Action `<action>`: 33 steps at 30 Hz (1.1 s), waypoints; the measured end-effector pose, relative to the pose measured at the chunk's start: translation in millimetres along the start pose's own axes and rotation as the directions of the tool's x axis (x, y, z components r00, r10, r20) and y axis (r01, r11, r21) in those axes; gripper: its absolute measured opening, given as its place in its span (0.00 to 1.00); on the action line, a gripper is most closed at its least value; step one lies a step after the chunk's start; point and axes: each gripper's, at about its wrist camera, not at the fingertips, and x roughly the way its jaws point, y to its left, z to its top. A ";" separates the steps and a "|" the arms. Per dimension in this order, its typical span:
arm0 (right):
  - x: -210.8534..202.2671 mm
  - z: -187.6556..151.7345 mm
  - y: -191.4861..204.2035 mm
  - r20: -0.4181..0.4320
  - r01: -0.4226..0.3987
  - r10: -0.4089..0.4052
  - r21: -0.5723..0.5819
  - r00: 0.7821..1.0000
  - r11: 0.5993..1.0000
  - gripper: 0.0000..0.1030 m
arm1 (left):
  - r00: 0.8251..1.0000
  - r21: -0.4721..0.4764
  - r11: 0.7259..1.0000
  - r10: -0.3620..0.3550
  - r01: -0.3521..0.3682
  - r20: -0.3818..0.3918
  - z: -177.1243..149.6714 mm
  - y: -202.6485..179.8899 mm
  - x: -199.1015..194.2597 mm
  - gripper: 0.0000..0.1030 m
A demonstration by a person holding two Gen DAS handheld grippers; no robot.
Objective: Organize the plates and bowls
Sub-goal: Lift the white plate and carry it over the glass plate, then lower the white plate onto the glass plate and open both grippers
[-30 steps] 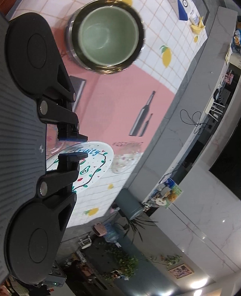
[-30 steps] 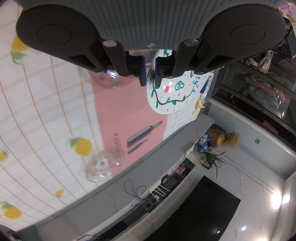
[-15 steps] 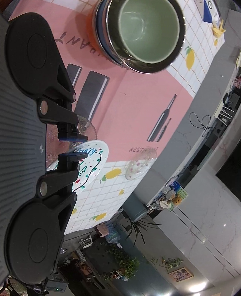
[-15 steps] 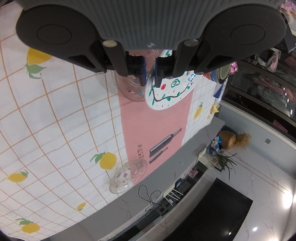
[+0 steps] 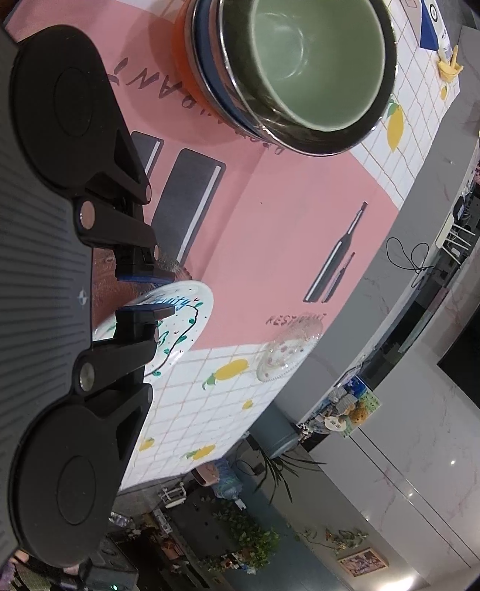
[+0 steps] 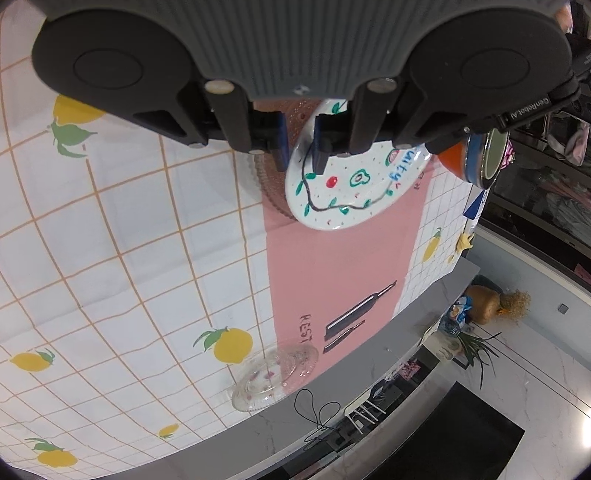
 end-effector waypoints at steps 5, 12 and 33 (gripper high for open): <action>4.5 1.4 0.4 -0.004 0.035 -0.035 -0.007 0.999 0.999 0.11 | 1.000 -0.016 1.000 0.018 -0.018 -0.026 -1.9 2.7 9.1 0.11; 11.7 -0.9 4.1 -0.022 0.085 -0.087 -0.064 0.996 0.994 0.11 | 0.997 0.028 0.998 0.053 -0.051 -0.051 -5.8 0.5 11.9 0.11; 16.1 -11.0 29.2 0.012 0.178 -0.182 -0.261 0.983 0.949 0.12 | 0.987 0.091 0.987 0.140 -0.133 -0.084 -13.0 -5.1 15.4 0.12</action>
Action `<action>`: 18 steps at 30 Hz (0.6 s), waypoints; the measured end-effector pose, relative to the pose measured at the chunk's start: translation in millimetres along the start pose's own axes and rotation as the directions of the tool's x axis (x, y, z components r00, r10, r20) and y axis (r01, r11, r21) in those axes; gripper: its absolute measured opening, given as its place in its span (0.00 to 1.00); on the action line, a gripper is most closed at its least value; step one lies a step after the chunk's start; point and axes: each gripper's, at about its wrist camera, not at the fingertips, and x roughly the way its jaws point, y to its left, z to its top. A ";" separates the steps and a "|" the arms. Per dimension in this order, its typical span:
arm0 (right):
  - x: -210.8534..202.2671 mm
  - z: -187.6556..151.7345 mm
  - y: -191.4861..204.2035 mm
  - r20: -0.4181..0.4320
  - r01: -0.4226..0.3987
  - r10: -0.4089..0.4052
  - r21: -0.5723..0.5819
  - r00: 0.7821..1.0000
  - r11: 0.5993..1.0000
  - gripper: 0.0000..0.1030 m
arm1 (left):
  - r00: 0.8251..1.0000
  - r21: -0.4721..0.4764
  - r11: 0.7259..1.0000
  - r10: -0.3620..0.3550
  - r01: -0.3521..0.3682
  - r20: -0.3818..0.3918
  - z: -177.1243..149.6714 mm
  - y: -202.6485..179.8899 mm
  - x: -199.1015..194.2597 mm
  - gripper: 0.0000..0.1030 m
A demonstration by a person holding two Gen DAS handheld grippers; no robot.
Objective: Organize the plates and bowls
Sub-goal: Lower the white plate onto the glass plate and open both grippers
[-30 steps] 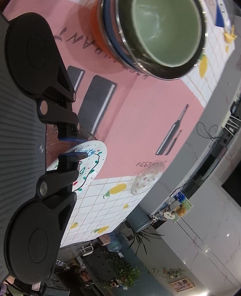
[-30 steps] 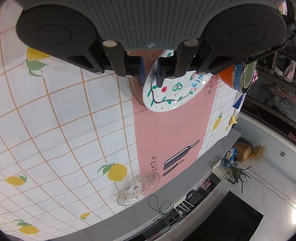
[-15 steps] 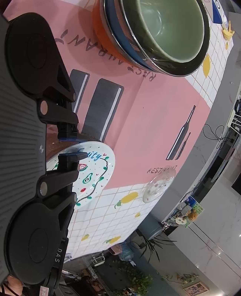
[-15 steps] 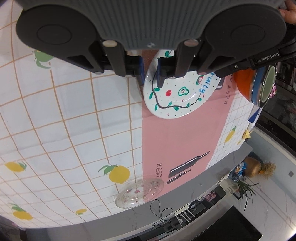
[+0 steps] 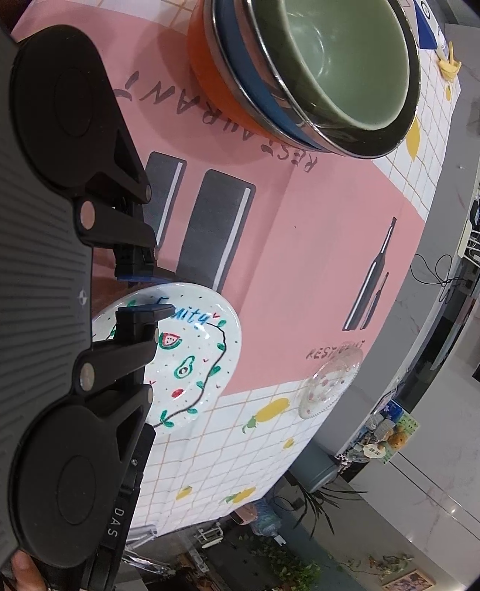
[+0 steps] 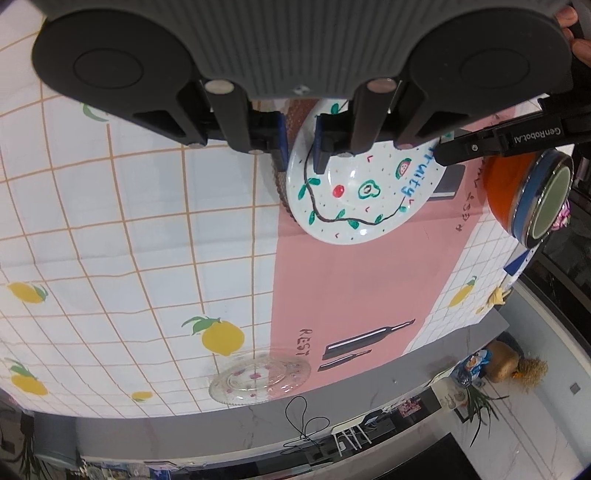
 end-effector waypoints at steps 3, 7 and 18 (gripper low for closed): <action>-0.6 -1.2 3.2 0.004 0.015 -0.015 -0.022 1.000 1.000 0.12 | 1.000 0.016 1.000 0.006 -0.006 0.000 -1.5 -1.2 0.3 0.12; -0.9 -1.2 4.4 0.005 0.023 -0.023 -0.035 1.000 0.999 0.12 | 1.000 0.029 0.999 0.014 -0.014 0.000 -1.5 -1.9 -0.2 0.12; -2.6 -1.5 0.0 0.003 0.027 -0.027 -0.004 1.000 1.000 0.19 | 0.998 0.088 0.995 0.042 -0.046 0.054 -2.3 -10.2 -8.7 0.12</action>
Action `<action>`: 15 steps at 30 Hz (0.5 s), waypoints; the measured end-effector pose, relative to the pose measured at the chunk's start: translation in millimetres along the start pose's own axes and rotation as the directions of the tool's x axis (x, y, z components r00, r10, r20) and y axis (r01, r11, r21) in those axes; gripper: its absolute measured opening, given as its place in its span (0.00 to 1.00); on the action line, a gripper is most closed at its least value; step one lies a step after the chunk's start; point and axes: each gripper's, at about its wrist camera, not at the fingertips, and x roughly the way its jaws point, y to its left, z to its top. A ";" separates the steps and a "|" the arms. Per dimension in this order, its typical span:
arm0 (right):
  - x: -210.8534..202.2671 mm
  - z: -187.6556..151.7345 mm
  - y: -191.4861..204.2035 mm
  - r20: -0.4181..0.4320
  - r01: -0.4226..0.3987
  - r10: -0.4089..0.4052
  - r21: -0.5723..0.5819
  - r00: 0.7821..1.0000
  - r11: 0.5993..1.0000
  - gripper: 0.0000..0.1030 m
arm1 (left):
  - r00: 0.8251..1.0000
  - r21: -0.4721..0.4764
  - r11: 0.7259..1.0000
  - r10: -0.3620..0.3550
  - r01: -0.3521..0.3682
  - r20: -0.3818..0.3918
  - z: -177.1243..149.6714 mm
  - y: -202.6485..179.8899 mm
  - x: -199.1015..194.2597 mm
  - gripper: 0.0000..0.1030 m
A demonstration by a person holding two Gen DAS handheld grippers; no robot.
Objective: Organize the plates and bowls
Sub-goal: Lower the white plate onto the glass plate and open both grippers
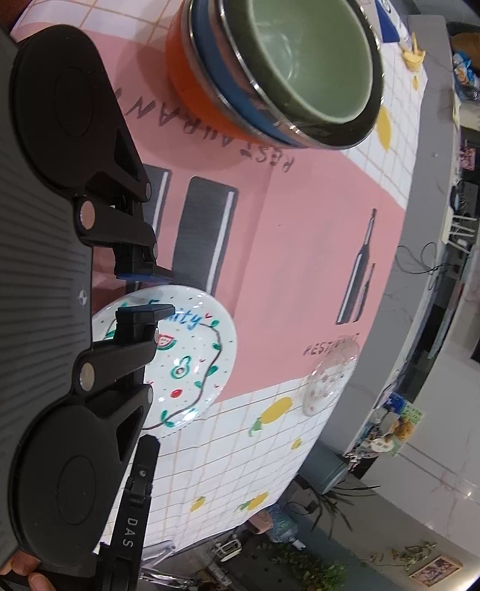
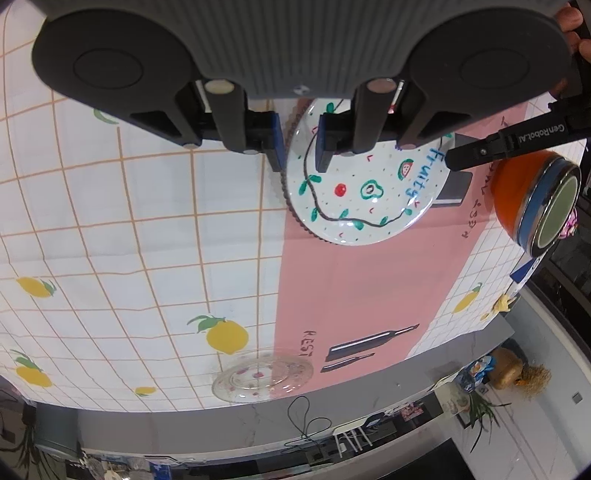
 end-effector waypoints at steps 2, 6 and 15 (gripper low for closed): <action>-1.6 1.1 -4.2 0.006 -0.012 0.012 0.032 1.000 0.999 0.27 | 1.000 -0.016 1.000 -0.007 0.007 0.020 2.1 1.9 -0.8 0.15; -2.8 3.3 -13.6 0.016 -0.021 0.020 0.099 1.000 0.995 0.30 | 0.999 -0.050 0.999 -0.016 0.018 0.032 4.0 7.5 2.5 0.16; -2.0 2.0 -14.2 0.014 -0.061 0.060 0.133 0.998 0.989 0.05 | 0.999 -0.032 0.999 -0.017 0.018 0.035 2.2 4.0 7.0 0.06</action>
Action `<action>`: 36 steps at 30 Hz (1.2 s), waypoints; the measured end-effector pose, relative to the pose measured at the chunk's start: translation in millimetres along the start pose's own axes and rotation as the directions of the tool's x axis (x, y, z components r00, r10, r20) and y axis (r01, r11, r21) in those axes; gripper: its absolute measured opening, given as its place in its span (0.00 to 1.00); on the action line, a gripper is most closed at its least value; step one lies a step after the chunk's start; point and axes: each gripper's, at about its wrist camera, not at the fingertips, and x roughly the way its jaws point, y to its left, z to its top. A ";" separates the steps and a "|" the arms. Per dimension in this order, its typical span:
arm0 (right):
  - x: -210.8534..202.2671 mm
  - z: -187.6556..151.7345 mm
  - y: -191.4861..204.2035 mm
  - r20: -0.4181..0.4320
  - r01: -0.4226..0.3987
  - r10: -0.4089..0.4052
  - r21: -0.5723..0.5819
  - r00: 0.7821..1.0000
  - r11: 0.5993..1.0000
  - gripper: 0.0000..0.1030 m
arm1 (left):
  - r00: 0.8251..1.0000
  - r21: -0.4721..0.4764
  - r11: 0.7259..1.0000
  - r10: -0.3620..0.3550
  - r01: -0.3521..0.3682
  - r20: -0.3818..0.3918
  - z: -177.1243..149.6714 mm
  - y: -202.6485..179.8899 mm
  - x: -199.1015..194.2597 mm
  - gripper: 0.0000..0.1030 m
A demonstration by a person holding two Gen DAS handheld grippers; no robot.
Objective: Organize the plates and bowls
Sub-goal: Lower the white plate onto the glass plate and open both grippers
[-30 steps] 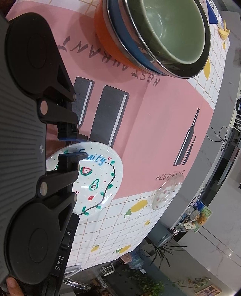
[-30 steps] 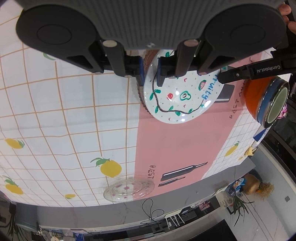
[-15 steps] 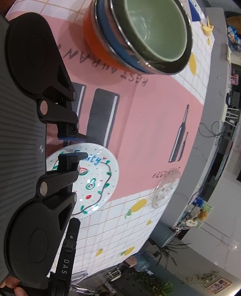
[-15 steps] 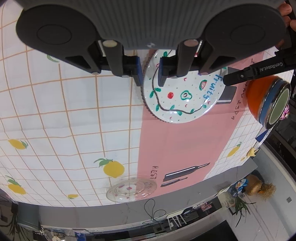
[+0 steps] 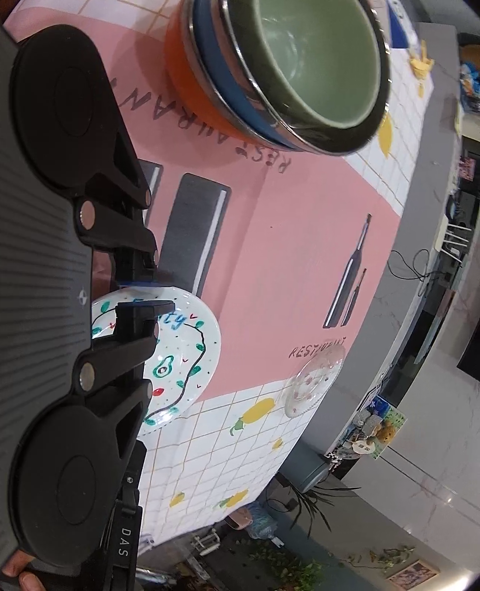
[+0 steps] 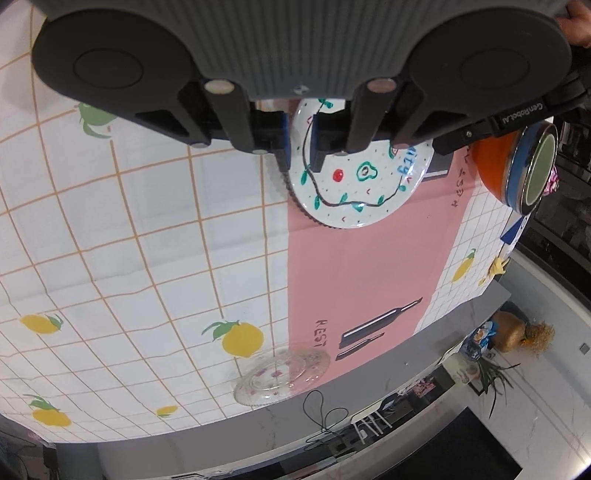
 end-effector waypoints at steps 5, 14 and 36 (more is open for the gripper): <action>2.8 -0.6 3.0 -0.003 0.012 -0.012 -0.019 1.000 1.000 0.05 | 1.000 0.027 0.999 -0.030 0.030 -0.010 -1.2 -8.3 4.5 0.00; -3.7 0.2 -9.3 0.010 0.004 -0.004 0.049 1.000 0.999 0.17 | 0.998 0.015 0.998 0.052 -0.053 0.046 -0.9 -2.8 -5.1 0.06; -10.4 1.2 -4.4 0.049 0.021 -0.022 0.021 0.999 1.000 0.21 | 0.995 0.092 0.994 0.054 -0.062 0.086 -2.3 -10.9 -9.3 0.07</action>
